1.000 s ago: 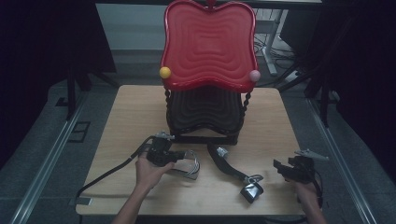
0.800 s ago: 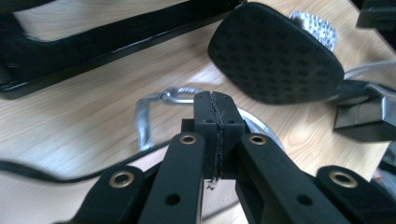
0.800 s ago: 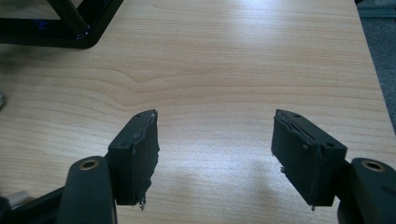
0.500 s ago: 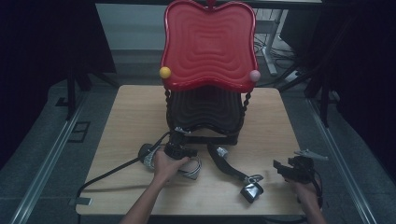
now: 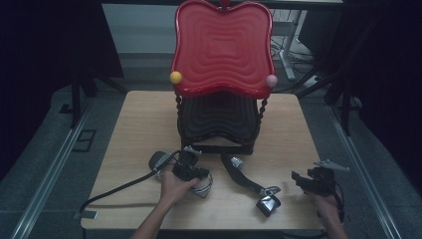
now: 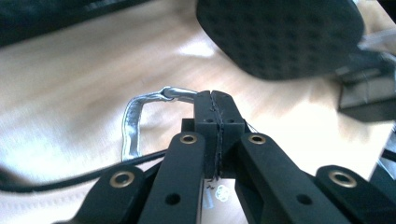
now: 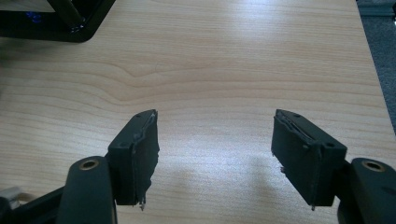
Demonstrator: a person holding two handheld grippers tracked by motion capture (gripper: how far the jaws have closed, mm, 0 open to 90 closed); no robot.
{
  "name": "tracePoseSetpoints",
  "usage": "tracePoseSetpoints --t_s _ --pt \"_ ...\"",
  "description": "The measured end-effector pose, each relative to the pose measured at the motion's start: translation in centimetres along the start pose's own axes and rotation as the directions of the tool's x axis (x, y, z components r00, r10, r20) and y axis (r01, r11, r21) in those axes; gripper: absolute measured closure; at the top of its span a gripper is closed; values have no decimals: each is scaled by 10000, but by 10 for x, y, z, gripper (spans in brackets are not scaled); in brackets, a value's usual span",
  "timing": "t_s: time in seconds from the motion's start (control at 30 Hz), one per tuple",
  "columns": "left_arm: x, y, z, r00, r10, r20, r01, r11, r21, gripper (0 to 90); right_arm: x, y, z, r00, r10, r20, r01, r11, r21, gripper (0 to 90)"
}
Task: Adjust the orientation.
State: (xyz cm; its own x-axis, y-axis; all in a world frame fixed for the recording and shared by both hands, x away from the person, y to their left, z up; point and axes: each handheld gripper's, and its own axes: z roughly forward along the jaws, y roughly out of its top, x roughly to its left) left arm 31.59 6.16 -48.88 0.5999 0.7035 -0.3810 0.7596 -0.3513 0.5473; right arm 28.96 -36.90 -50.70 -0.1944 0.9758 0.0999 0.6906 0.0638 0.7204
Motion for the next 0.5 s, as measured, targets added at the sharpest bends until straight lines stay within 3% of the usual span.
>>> tracePoseSetpoints --t_s 0.03,0.17,0.5 --pt "-1 -9 -5 9998 -5 201 6 10000 -40 900 0 0 0 10000 -27 10 27 10000 26 324" --pt "-3 -23 -13 9993 78 372 -78 10000 -19 900 1 0 0 10000 -19 19 19 10000 -8 324" --pt "-1 -62 -42 9984 78 564 -79 10000 7 900 0 -1 0 10000 -51 17 51 10000 58 324"
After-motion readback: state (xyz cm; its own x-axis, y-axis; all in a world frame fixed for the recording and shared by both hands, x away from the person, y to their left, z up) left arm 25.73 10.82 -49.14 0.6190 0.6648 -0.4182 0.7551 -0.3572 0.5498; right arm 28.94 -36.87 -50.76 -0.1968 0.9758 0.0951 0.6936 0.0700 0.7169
